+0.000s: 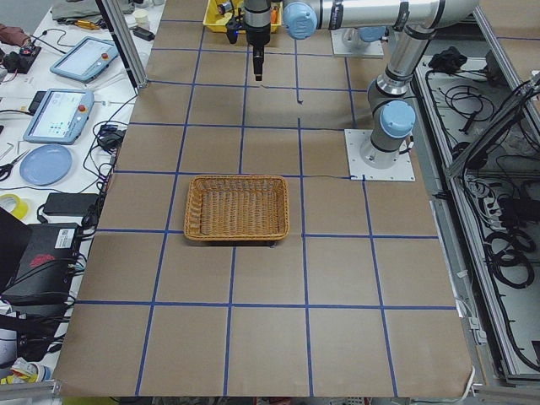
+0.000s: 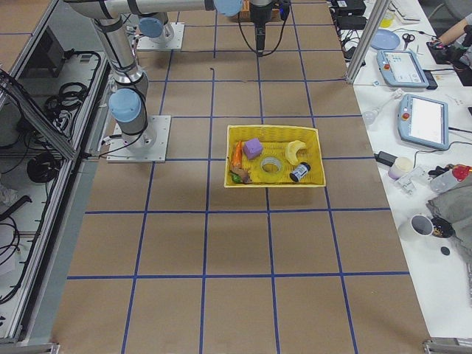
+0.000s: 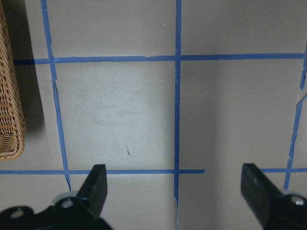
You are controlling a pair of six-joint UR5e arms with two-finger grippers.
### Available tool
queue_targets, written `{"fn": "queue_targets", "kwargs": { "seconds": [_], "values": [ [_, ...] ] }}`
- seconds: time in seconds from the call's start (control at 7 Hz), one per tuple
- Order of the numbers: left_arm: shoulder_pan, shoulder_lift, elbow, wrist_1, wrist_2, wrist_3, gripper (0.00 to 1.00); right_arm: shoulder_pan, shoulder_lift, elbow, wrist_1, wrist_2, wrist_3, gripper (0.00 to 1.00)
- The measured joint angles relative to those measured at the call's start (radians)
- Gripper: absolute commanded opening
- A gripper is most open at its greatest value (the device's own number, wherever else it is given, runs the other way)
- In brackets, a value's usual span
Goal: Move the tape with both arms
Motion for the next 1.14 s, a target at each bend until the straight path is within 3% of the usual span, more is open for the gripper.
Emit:
{"fn": "queue_targets", "kwargs": {
  "seconds": [0.86, 1.14],
  "values": [
    [0.001, 0.0, 0.0, 0.002, 0.0, 0.0, 1.0, -0.007, 0.009, -0.016, -0.001, -0.002, -0.112, 1.0],
    [0.001, 0.0, 0.0, 0.001, 0.0, 0.0, 1.0, -0.023, 0.05, -0.042, 0.002, -0.005, -0.245, 1.0]
  ]
}}
